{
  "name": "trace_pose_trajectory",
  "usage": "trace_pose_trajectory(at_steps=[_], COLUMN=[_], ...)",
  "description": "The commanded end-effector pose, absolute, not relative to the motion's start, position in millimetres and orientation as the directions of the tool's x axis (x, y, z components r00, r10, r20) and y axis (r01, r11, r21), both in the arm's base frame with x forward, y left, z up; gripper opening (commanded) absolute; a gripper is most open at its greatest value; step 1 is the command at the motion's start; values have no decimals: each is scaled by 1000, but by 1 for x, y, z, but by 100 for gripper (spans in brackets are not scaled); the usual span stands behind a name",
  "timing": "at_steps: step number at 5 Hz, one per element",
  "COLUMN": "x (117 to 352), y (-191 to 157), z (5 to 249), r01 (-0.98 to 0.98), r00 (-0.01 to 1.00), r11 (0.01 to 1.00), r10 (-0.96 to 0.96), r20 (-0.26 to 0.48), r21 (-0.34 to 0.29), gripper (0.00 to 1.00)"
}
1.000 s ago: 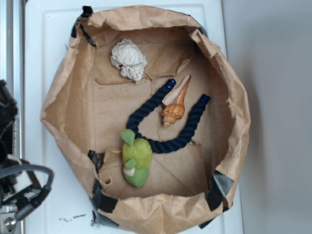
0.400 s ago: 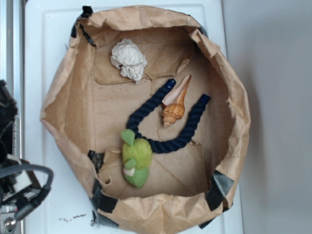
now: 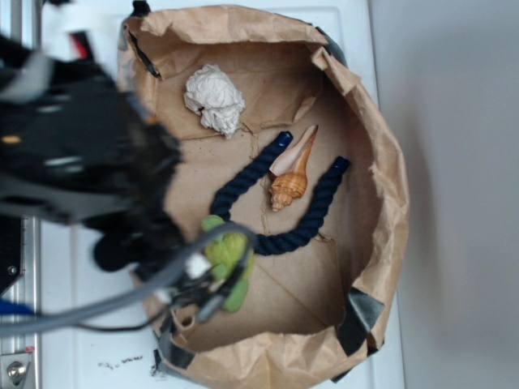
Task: Grab the blue rope.
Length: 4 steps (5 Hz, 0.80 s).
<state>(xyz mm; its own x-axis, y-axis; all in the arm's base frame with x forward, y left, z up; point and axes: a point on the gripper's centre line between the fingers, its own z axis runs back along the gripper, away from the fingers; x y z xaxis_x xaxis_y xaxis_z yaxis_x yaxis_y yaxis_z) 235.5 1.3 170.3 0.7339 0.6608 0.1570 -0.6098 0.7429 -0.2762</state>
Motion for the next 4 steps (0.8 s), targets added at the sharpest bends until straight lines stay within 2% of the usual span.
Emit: trace_pose_trajectory(at_steps=[1, 2, 3, 4], x=[300, 317, 309, 312], y=[33, 40, 39, 34], z=[179, 165, 152, 134], r01=[-612, -641, -624, -586], r00=[691, 663, 664, 692], r11=[712, 696, 706, 729], r10=[693, 715, 705, 677], r20=[206, 222, 250, 248], r21=[-345, -323, -335, -354], gripper=[100, 100, 100, 100])
